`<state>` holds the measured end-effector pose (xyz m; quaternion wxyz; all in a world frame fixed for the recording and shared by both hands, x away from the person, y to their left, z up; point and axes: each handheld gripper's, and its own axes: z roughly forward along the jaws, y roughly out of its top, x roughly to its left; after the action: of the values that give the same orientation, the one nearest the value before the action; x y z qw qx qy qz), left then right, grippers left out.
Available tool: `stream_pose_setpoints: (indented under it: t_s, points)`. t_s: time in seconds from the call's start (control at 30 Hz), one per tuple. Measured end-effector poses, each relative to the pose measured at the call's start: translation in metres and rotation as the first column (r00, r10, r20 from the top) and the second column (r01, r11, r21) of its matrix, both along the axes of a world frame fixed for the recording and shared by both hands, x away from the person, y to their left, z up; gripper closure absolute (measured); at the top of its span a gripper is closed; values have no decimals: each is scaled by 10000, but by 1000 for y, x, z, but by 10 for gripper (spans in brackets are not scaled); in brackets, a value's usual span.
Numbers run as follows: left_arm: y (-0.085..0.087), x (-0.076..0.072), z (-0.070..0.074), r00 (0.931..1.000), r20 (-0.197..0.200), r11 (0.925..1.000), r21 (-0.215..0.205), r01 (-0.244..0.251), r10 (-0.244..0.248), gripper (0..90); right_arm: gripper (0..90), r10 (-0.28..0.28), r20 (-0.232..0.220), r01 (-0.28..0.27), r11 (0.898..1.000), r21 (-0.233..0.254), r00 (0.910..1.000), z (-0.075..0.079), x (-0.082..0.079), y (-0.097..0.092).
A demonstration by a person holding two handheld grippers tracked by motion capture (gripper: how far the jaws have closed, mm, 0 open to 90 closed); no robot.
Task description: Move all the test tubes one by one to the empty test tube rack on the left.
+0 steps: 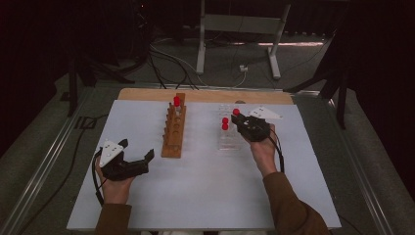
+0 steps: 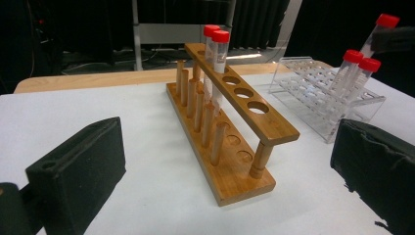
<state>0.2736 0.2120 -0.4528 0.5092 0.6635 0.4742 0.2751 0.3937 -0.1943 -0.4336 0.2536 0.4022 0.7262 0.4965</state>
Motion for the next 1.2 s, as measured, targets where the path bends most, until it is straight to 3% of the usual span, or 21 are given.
stream_pose_setpoints:
  t_s: [0.63,0.9,1.2]
  points:
    - [-8,0,1,9999,24,9999,67,160,-160,7,744,248,253,-252,9995,192,9994,24,-16,-10]
    - [-38,5,9,9955,167,9953,293,927,-933,8,744,511,173,-514,9985,202,9985,29,-25,-14]
    - [-91,23,26,9783,403,9767,792,1995,-2031,17,744,926,103,-928,9953,280,9957,34,-38,-12]
